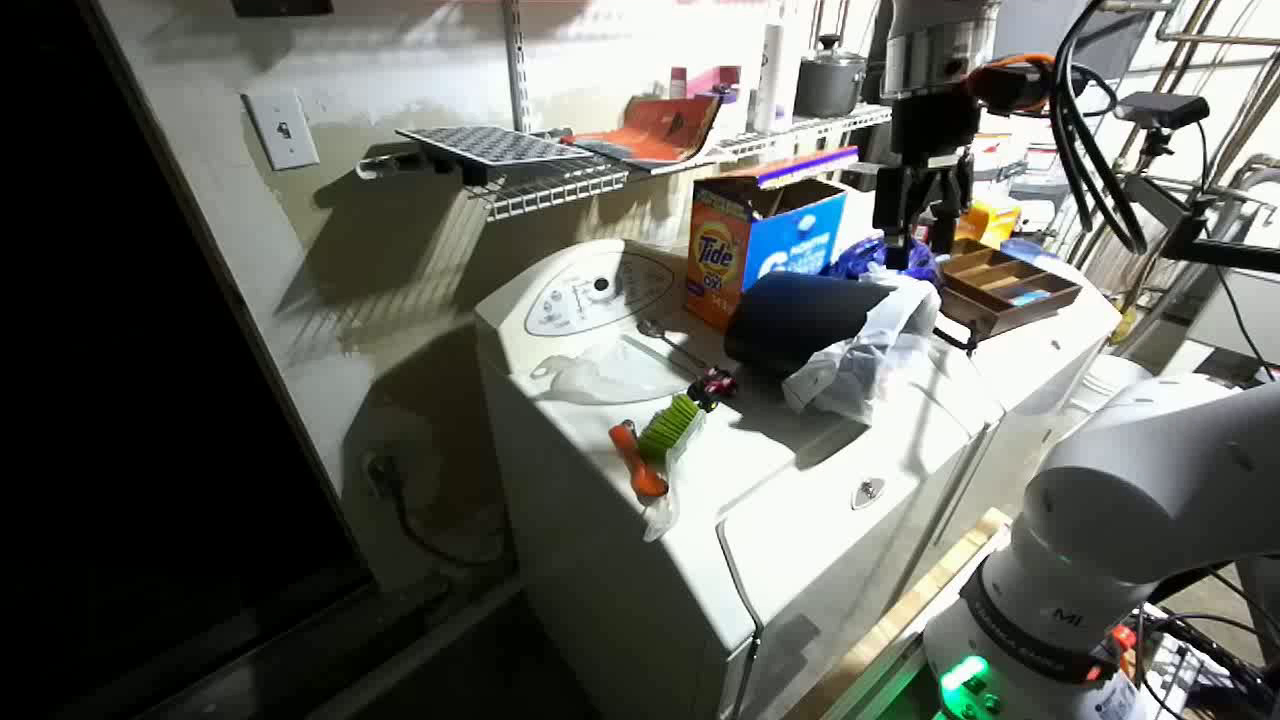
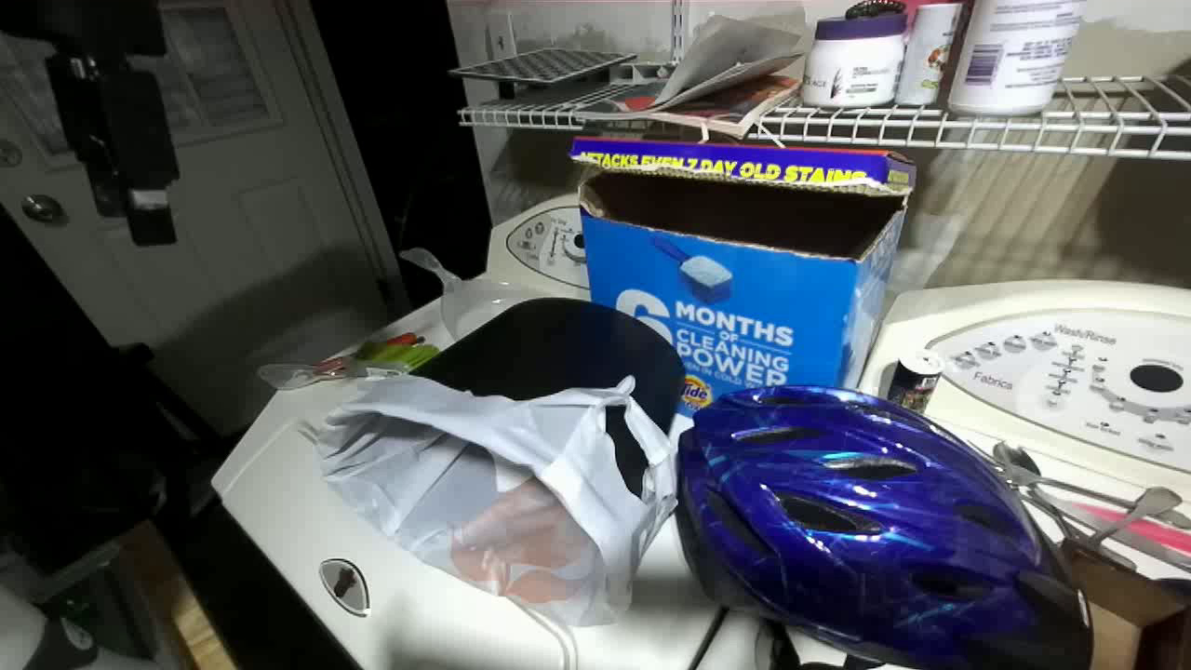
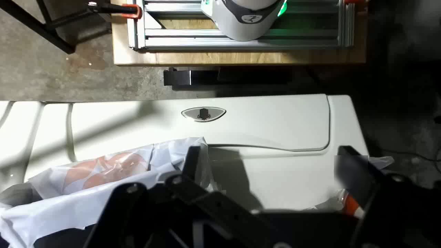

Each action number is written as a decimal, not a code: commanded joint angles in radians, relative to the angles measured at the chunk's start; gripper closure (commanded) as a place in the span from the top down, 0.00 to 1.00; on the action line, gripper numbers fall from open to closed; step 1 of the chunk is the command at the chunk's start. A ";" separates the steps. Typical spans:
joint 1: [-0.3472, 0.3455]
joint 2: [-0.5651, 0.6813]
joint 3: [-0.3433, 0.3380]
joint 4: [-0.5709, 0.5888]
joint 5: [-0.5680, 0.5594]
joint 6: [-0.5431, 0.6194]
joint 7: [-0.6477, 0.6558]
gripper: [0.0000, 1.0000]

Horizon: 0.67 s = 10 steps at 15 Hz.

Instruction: Put the bin upright

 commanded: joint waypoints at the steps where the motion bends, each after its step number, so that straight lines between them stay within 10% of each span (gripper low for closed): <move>1: 0.002 0.001 -0.001 0.002 0.000 -0.002 0.001 1.00; 10: -0.128 0.027 -0.065 -0.139 -0.099 0.291 0.151 1.00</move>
